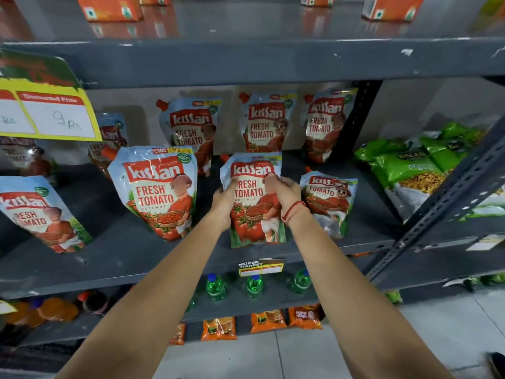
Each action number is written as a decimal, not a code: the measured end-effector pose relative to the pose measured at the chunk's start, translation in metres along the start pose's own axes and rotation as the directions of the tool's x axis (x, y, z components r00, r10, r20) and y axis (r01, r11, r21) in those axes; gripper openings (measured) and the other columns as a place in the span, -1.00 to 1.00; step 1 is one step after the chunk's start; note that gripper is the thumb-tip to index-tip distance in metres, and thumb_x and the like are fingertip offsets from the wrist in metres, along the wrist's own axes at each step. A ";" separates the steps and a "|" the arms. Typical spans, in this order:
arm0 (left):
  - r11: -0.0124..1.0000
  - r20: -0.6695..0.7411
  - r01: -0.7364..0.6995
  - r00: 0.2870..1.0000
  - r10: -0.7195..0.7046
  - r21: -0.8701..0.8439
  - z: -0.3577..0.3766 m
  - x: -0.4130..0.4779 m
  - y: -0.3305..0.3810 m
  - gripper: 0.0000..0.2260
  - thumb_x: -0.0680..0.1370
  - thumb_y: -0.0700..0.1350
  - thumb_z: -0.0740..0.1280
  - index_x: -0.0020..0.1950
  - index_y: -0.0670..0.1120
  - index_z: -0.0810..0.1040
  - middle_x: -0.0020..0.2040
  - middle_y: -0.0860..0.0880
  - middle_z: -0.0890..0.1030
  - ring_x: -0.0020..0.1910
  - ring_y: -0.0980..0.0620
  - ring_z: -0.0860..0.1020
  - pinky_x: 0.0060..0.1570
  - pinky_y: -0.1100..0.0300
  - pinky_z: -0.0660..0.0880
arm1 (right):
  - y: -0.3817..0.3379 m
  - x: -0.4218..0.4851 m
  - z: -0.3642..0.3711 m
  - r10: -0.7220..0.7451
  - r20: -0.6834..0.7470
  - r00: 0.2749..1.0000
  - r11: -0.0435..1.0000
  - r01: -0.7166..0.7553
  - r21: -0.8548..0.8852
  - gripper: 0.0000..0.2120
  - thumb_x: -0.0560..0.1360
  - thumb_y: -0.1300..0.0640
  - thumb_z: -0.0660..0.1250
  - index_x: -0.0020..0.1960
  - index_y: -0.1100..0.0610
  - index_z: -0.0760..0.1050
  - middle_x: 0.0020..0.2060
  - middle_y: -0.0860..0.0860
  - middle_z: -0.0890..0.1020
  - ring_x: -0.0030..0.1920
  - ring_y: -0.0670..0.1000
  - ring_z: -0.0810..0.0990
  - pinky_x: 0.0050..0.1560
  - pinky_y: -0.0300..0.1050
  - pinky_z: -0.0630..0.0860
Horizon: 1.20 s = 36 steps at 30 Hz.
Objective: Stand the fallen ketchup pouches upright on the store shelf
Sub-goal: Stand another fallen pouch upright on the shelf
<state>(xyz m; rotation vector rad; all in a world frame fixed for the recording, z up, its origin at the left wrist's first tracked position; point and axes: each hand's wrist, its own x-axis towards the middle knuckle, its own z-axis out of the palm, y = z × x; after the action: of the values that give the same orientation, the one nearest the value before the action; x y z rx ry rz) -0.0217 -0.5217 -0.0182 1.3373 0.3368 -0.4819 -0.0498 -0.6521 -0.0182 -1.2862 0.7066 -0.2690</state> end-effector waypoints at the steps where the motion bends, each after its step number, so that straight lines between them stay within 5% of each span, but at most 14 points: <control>1: 0.999 0.009 -0.041 0.999 0.041 -0.014 0.002 -0.004 0.006 -0.52 0.51 0.10 0.30 0.30 -0.18 0.43 0.11 -0.20 0.64 -0.04 -0.11 0.64 -0.17 0.08 0.57 | -0.009 -0.002 0.001 -0.052 0.019 0.998 0.998 0.051 0.021 -0.82 0.48 0.10 0.38 -0.27 0.06 0.45 -0.19 0.12 0.62 -0.28 0.01 0.63 -0.28 -0.13 0.60; 6: 0.909 -0.061 -0.417 0.908 0.415 -0.007 0.013 -0.025 0.030 -0.78 0.54 0.05 0.28 -0.07 -0.09 0.54 -0.27 0.04 0.61 -0.30 0.19 0.63 -0.50 0.39 0.50 | -0.045 -0.012 0.001 -0.329 0.064 0.942 0.939 0.320 0.125 -0.90 0.49 0.14 0.37 -0.10 0.18 0.57 -0.12 0.17 0.66 -0.15 0.10 0.66 -0.03 -0.02 0.62; 8: 0.818 -0.052 -0.566 0.818 0.573 0.098 0.015 -0.035 0.033 -0.80 0.56 0.04 0.24 -0.24 0.03 0.49 -0.30 0.08 0.59 -0.38 0.33 0.60 -0.46 0.45 0.49 | -0.050 -0.017 -0.001 -0.395 0.023 0.918 0.899 0.381 0.214 -0.90 0.47 0.19 0.39 -0.07 0.22 0.56 -0.09 0.24 0.66 -0.08 0.17 0.65 0.01 0.00 0.61; 11: 0.734 -0.035 -0.656 0.741 0.671 0.173 0.011 -0.037 0.033 -0.72 0.57 0.03 0.22 -0.31 -0.04 0.45 -0.30 0.00 0.59 -0.38 0.30 0.59 -0.31 0.29 0.53 | -0.053 -0.021 -0.001 -0.442 0.020 0.897 0.871 0.423 0.249 -0.93 0.47 0.21 0.38 -0.07 0.20 0.54 -0.14 0.13 0.65 -0.12 0.06 0.64 -0.03 -0.10 0.61; 14: 0.725 -0.002 -0.663 0.738 0.675 0.188 0.005 -0.035 0.030 -0.75 0.59 0.02 0.20 -0.18 -0.11 0.48 -0.20 -0.07 0.62 -0.27 0.20 0.61 -0.20 0.18 0.55 | -0.056 -0.022 -0.003 -0.453 0.065 0.889 0.872 0.427 0.241 -0.96 0.49 0.21 0.36 -0.08 0.16 0.51 -0.16 0.09 0.64 -0.16 0.01 0.64 -0.08 -0.15 0.62; 17: 0.750 0.001 -0.650 0.756 0.655 0.121 0.000 -0.035 0.025 -0.83 0.60 0.00 0.18 -0.10 0.00 0.51 -0.17 0.06 0.62 -0.25 0.26 0.64 -0.32 0.40 0.53 | -0.060 -0.023 -0.003 -0.458 0.114 0.882 0.880 0.431 0.201 -0.91 0.50 0.22 0.34 -0.16 0.09 0.48 -0.21 0.05 0.64 -0.25 -0.06 0.65 -0.21 -0.22 0.62; 20: 0.781 -0.029 -0.617 0.783 0.622 0.094 0.005 -0.040 0.023 -0.64 0.58 0.05 0.19 0.28 -0.13 0.37 0.05 -0.02 0.60 -0.03 0.13 0.60 -0.19 0.34 0.58 | -0.062 -0.023 -0.008 -0.479 0.130 0.868 0.874 0.457 0.168 -0.93 0.48 0.21 0.37 -0.14 0.11 0.48 -0.20 0.04 0.63 -0.23 -0.07 0.65 -0.23 -0.26 0.60; 22: 0.677 -0.119 -0.672 0.677 0.726 0.300 0.007 -0.048 0.009 -0.49 0.57 0.07 0.19 0.42 -0.17 0.22 0.33 -0.15 0.45 0.25 -0.03 0.48 0.19 0.08 0.51 | -0.063 -0.022 -0.016 -0.498 0.106 0.861 0.864 0.481 0.150 -0.90 0.45 0.20 0.41 -0.14 0.09 0.49 -0.20 0.02 0.63 -0.18 -0.08 0.63 -0.22 -0.31 0.56; 24: 0.469 -0.137 -0.636 0.499 0.856 0.612 0.011 -0.060 -0.021 -0.44 0.56 0.06 0.19 0.46 -0.18 0.15 0.45 -0.21 0.27 0.41 -0.12 0.29 0.36 -0.04 0.27 | -0.063 -0.018 -0.027 -0.491 0.081 0.867 0.868 0.479 0.132 -0.88 0.44 0.17 0.42 -0.14 0.04 0.48 -0.23 -0.03 0.61 -0.17 -0.11 0.59 -0.19 -0.28 0.53; 26: 0.237 0.039 -0.601 0.409 0.912 0.763 0.021 -0.074 -0.055 -0.44 0.56 0.03 0.20 0.47 -0.16 0.12 0.48 -0.25 0.19 0.46 -0.13 0.16 0.39 -0.04 0.12 | -0.061 -0.011 -0.045 -0.468 0.031 0.883 0.883 0.465 0.070 -0.90 0.45 0.13 0.41 -0.10 0.08 0.50 -0.25 -0.03 0.60 -0.19 -0.09 0.56 -0.10 -0.15 0.52; 29: -0.024 0.423 -0.732 0.366 0.829 0.681 0.041 -0.079 -0.084 -0.53 0.56 0.00 0.18 0.43 -0.13 0.25 0.46 -0.22 0.26 0.45 -0.06 0.16 0.38 0.03 0.09 | -0.057 0.002 -0.078 -0.476 -0.130 0.870 0.873 0.448 -0.196 -0.79 0.45 0.12 0.40 0.01 0.23 0.56 -0.18 0.11 0.64 -0.09 0.04 0.61 0.06 -0.12 0.49; 31: -0.073 0.589 -0.811 0.355 0.726 0.580 0.057 -0.076 -0.079 -0.60 0.58 -0.01 0.15 0.39 -0.12 0.34 0.43 -0.17 0.33 0.42 -0.06 0.27 0.37 0.01 0.24 | -0.053 0.010 -0.103 -0.458 -0.214 0.863 0.846 0.349 -0.404 -0.76 0.44 0.12 0.40 0.03 0.24 0.58 -0.05 0.16 0.67 0.03 0.11 0.62 0.05 -0.22 0.43; 34: -0.097 0.700 -0.838 0.379 0.605 0.538 0.088 -0.065 -0.059 -0.62 0.60 0.01 0.09 0.35 -0.14 0.37 0.37 -0.15 0.39 0.30 -0.12 0.43 0.21 -0.12 0.45 | -0.038 0.023 -0.137 -0.333 -0.253 0.909 0.749 0.092 -0.656 -0.64 0.43 0.08 0.39 0.16 0.23 0.52 0.18 0.22 0.57 0.21 0.20 0.52 0.19 -0.07 0.44; 36: -0.079 0.684 -0.783 0.483 0.547 0.617 0.109 -0.051 -0.053 -0.60 0.60 0.00 0.11 0.38 -0.16 0.33 0.41 -0.17 0.33 0.31 -0.16 0.41 0.24 -0.13 0.43 | -0.028 0.026 -0.149 -0.168 -0.266 0.949 0.732 -0.061 -0.679 -0.50 0.39 0.03 0.45 0.22 0.25 0.45 0.24 0.21 0.51 0.25 0.20 0.48 0.23 0.02 0.47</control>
<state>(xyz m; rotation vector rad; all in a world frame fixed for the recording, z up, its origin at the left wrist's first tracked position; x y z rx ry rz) -0.0971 -0.6295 -0.0147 2.3023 -1.0666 0.1928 -0.1168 -0.7908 -0.0169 -2.0053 1.1032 -0.2727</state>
